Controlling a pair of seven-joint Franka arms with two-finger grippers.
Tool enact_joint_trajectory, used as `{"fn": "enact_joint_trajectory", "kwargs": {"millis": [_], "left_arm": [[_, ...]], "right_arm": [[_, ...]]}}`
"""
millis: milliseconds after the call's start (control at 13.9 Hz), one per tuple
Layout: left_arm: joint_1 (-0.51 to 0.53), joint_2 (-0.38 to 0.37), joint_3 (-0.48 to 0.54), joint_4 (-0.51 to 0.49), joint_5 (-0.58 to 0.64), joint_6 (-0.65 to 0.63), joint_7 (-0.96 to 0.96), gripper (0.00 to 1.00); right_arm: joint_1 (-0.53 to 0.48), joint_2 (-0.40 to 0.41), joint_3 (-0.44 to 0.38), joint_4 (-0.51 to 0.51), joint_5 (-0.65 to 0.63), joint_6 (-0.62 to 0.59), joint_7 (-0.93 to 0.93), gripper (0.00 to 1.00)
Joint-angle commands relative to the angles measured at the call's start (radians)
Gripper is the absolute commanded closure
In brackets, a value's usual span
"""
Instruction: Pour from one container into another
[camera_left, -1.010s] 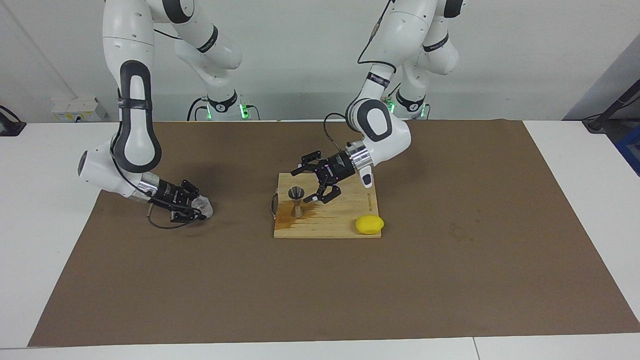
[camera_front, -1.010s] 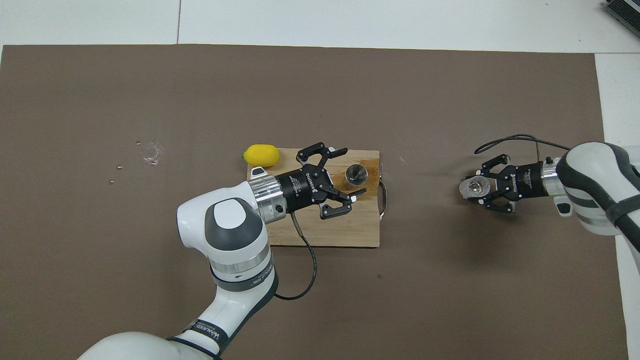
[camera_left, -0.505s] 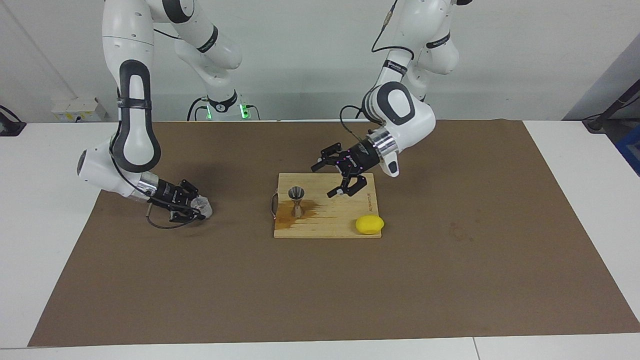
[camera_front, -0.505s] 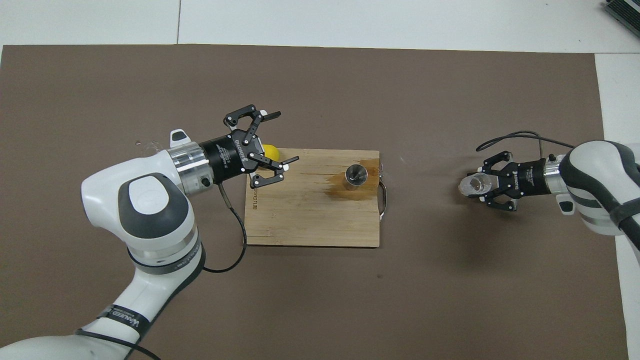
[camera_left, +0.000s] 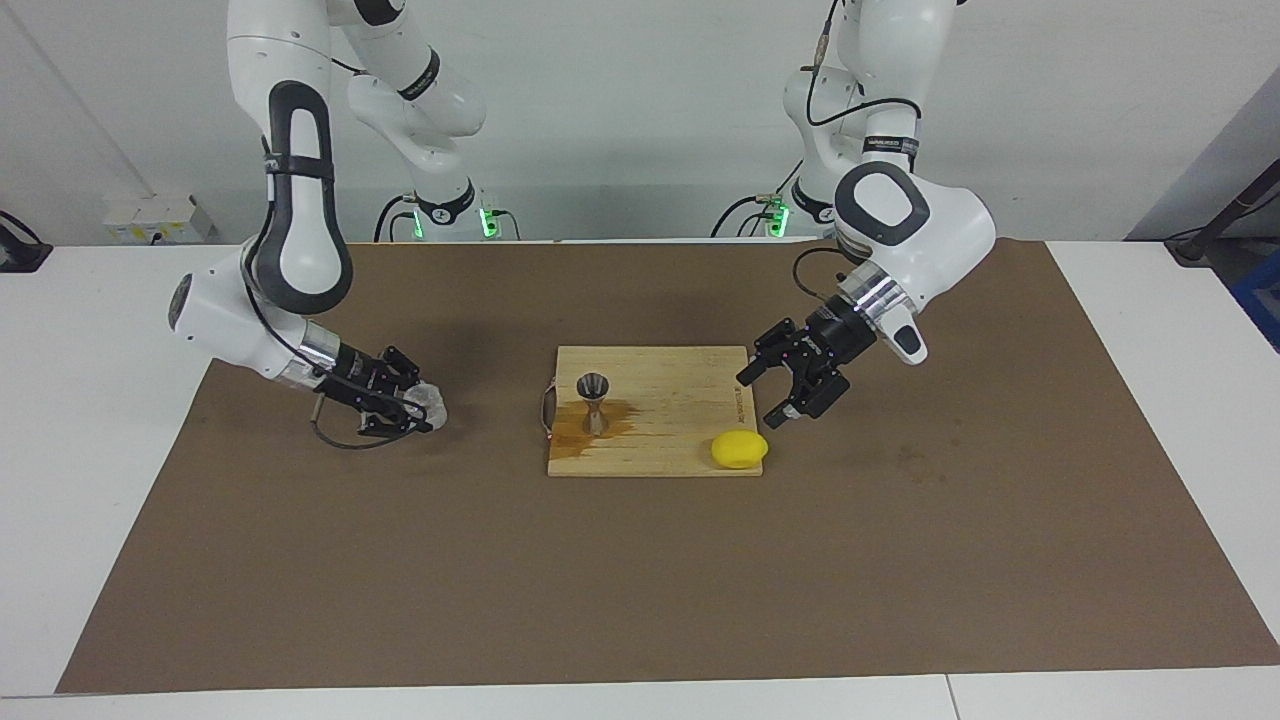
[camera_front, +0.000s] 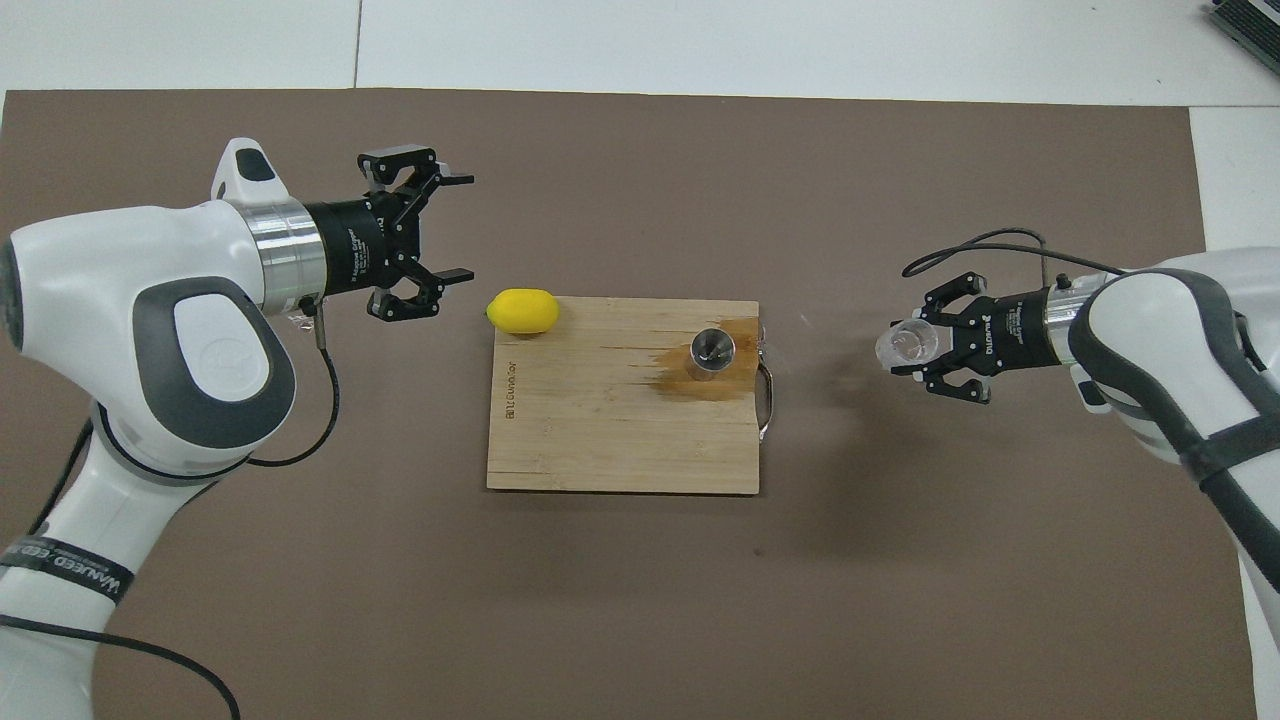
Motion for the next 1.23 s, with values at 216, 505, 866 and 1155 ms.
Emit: {"fn": "enact_joint_trajectory", "kwargs": {"millis": [216,505,866,1155], "left_arm": [[0.061,0.013,-0.010,0.091,0.514,0.050,0.029,0.00],[0.142,-0.018,-0.004,0.163,0.691,-0.219,0.230,0.00],[0.191,-0.074,0.012,0.188,0.760,-0.537,0.741,0.00],[0.190,-0.117,0.050,0.186,0.824,-0.698,0.952,0.00]], "right_arm": [[0.138,-0.013,-0.001,0.082,-0.124,0.038,0.250,1.00],[0.253,-0.015,-0.001,0.105,-0.258,0.081,0.398,1.00],[0.357,-0.007,0.000,0.167,-0.437,0.080,0.561,1.00],[0.390,-0.003,0.002,0.193,-0.534,0.078,0.630,1.00]]}}
